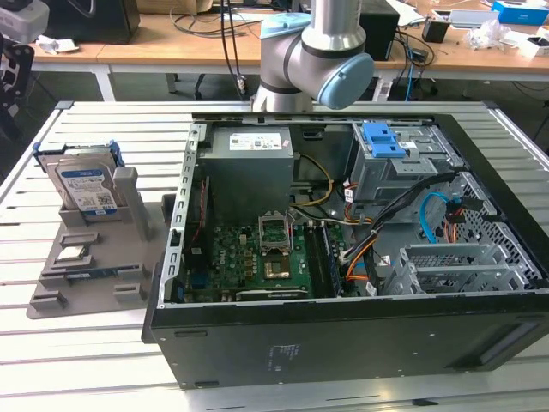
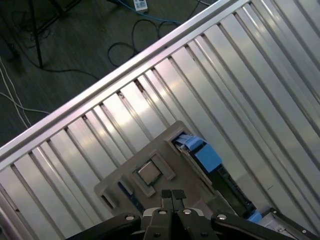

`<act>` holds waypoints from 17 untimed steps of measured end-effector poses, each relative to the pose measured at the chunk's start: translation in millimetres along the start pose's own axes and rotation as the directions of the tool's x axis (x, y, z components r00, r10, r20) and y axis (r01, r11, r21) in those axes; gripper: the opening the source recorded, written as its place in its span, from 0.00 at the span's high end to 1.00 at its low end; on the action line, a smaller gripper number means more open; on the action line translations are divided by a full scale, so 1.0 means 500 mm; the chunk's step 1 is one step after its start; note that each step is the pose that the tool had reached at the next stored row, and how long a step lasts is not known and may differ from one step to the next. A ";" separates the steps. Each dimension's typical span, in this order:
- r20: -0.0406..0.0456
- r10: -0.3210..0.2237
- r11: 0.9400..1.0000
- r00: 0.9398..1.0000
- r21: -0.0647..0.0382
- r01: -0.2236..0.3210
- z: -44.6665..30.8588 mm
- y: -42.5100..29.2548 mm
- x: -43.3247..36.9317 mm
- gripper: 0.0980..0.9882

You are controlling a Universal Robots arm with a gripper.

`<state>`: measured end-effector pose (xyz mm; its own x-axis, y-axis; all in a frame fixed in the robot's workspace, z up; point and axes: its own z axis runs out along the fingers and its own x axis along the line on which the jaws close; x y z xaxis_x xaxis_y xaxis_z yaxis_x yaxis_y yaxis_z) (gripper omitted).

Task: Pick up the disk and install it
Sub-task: 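Pick up the disk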

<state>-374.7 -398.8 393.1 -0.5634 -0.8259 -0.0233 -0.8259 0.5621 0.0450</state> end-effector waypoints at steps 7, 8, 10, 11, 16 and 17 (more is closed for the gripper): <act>-0.002 -0.051 0.999 0.999 -0.001 0.051 0.000 0.000 0.000 0.99; -0.003 -0.065 0.998 0.998 -0.002 0.065 0.000 0.000 0.000 0.99; -0.004 -0.092 0.996 0.996 -0.002 0.092 0.000 0.000 0.000 0.99; -0.005 -0.107 0.994 0.994 -0.003 0.107 0.000 0.000 0.000 0.99; -0.007 -0.168 0.986 0.986 -0.005 0.168 0.000 0.000 0.000 0.99; -0.008 -0.182 0.983 0.983 -0.005 0.182 0.000 0.000 0.000 0.99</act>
<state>-374.7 -398.9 393.1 -0.4038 -0.9145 -0.0233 -0.9143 0.4025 0.0451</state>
